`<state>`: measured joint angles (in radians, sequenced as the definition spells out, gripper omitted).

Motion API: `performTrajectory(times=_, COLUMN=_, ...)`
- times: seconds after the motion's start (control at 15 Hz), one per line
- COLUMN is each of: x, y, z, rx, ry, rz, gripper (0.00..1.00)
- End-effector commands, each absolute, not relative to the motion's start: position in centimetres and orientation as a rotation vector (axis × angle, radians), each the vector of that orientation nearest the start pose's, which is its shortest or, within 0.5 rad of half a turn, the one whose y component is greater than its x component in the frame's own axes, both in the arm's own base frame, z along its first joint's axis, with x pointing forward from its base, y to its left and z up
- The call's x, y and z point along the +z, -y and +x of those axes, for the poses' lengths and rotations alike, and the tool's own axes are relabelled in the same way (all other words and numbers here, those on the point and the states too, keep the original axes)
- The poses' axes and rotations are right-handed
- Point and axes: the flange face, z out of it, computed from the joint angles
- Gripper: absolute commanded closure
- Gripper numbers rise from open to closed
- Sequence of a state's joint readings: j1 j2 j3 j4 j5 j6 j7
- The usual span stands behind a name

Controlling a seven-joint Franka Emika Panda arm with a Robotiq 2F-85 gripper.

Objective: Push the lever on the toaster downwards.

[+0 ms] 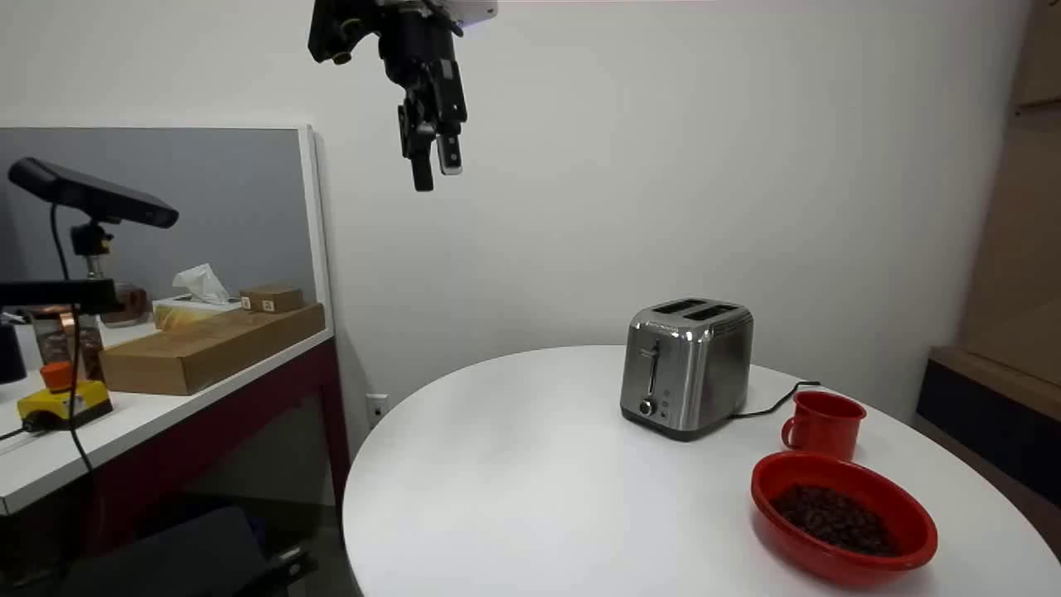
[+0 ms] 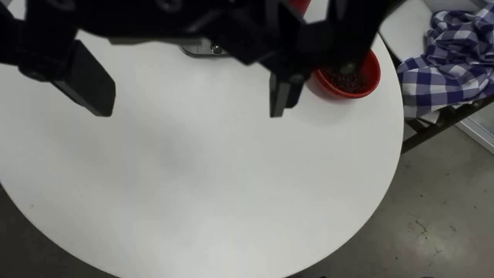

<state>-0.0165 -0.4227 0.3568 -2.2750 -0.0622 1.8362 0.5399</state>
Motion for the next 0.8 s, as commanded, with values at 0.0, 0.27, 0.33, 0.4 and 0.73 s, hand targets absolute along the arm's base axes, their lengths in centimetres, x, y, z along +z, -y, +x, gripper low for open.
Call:
performTrajectory(times=0.0, x=50.9, y=-15.1, z=40.2, rx=-0.077, ry=-0.357, rz=-3.324, gripper=0.0)
performTrajectory(times=0.27, x=50.6, y=-14.6, z=42.5, rx=-0.1, ry=-0.346, rz=-3.31, gripper=0.0)
performTrajectory(times=0.33, x=50.5, y=-14.3, z=43.6, rx=-0.128, ry=-0.364, rz=-3.302, gripper=0.0)
performTrajectory(times=0.4, x=50.3, y=-14.2, z=44.6, rx=-0.16, ry=-0.367, rz=-3.293, gripper=0.0)
performTrajectory(times=0.73, x=48.3, y=-13.0, z=50.9, rx=-0.372, ry=-0.343, rz=-3.277, gripper=0.0)
